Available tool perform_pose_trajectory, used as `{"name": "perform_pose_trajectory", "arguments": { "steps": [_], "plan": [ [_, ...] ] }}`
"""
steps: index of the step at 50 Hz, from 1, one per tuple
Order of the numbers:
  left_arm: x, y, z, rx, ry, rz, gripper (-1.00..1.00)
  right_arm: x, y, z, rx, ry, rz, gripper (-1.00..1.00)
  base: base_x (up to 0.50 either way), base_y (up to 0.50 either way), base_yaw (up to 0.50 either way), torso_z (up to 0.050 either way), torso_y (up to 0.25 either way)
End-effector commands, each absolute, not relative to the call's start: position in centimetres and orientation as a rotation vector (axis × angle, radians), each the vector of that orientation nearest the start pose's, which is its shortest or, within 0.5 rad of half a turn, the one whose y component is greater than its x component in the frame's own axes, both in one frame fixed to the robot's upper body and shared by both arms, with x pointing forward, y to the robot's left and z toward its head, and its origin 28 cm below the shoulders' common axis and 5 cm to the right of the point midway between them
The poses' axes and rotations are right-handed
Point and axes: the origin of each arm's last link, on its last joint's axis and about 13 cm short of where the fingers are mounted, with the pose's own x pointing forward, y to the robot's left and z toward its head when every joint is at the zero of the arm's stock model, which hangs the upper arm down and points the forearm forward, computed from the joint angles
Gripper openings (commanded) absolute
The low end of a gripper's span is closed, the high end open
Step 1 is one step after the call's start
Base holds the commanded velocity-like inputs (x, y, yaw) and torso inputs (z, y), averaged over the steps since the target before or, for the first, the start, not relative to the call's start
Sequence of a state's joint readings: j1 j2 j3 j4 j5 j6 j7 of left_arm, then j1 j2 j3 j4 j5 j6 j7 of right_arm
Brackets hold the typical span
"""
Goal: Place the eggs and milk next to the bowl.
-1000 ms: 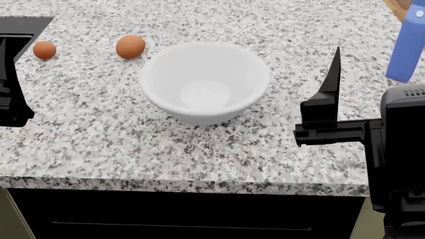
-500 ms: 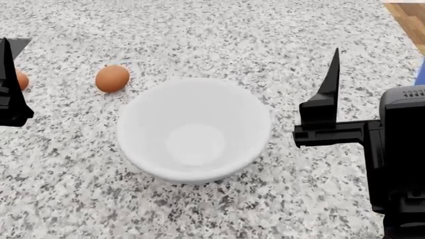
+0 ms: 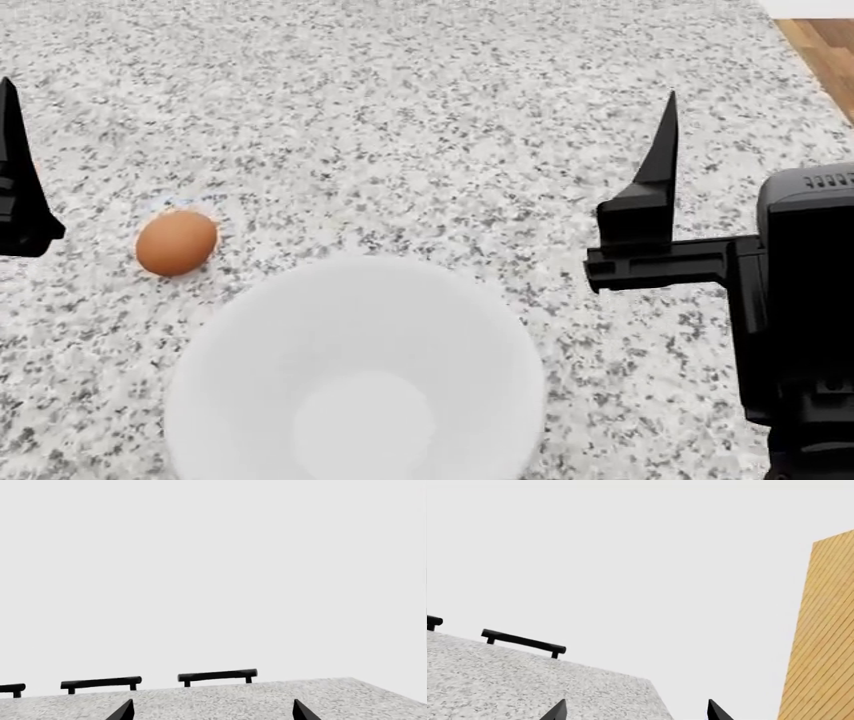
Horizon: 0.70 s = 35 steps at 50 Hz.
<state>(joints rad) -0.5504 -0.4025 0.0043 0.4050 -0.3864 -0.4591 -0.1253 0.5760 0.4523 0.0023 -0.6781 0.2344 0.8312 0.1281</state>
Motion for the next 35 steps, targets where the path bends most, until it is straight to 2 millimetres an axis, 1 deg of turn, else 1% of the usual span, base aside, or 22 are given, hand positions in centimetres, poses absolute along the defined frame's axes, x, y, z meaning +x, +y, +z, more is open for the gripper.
{"name": "perform_pose_trajectory", "arguments": {
  "steps": [1, 11, 31, 35],
  "plan": [
    [27.76, 27.15, 21.38, 0.052, -0.473, -0.011, 1.0, 24.35, -16.43, 23.77, -0.274, -0.418, -0.099, 1.0, 0.42, -0.03, 0.0, 0.0, 0.0],
    [27.73, 27.06, 21.37, 0.057, -0.471, -0.017, 1.0, 24.31, -16.42, 23.71, -0.28, -0.417, -0.095, 1.0, 0.42, -0.03, 0.0, 0.0, 0.001],
    [27.76, 27.18, 21.82, 0.027, -0.461, 0.012, 1.0, 24.28, -16.45, 23.51, -0.275, -0.419, -0.09, 1.0, 0.0, 0.0, 0.0, 0.0, 0.0],
    [27.79, 27.2, 21.78, 0.029, -0.459, 0.013, 1.0, 24.22, -16.47, 23.52, -0.274, -0.42, -0.09, 1.0, 0.0, 0.0, 0.0, 0.0, -0.192]
  ]
}}
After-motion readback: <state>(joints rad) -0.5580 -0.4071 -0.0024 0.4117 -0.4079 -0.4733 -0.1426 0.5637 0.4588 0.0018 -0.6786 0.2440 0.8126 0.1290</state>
